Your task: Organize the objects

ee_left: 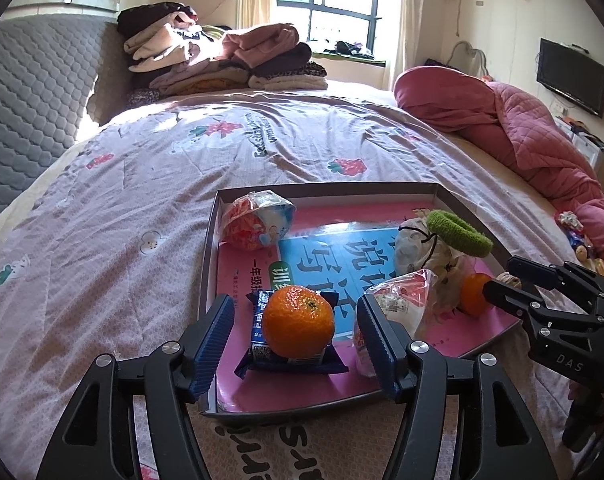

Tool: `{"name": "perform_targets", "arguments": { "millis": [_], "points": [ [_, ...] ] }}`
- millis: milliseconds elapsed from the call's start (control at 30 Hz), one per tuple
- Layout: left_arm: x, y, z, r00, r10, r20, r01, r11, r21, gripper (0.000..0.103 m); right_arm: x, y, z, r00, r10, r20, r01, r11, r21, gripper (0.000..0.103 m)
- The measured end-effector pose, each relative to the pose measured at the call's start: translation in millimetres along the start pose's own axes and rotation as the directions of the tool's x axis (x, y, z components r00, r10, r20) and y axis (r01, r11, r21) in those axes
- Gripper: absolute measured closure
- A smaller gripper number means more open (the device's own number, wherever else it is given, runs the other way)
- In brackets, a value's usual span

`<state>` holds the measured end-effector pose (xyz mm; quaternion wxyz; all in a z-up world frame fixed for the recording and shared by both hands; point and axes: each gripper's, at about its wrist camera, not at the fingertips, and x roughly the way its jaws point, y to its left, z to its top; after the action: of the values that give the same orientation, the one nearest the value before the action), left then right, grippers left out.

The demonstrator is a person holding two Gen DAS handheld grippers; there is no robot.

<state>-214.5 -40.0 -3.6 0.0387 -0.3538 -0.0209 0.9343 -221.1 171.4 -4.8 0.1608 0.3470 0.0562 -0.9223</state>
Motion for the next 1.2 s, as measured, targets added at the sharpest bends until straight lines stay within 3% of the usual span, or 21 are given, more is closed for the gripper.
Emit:
{"name": "perform_targets", "arguments": {
  "millis": [533,1200],
  "points": [
    [-34.6,-6.9,11.7,0.997,-0.023,0.07,0.023,1.0,0.002,0.026,-17.5,0.7,9.2,0.999,0.008,0.047,-0.008,1.0,0.004,0.048],
    [-79.8,-13.0,13.4,0.994,0.016,0.112,-0.012,0.999,-0.039,0.025,-66.0,6.8,18.8,0.989,0.005,0.149,-0.007,1.0,0.013,0.041]
  ]
}}
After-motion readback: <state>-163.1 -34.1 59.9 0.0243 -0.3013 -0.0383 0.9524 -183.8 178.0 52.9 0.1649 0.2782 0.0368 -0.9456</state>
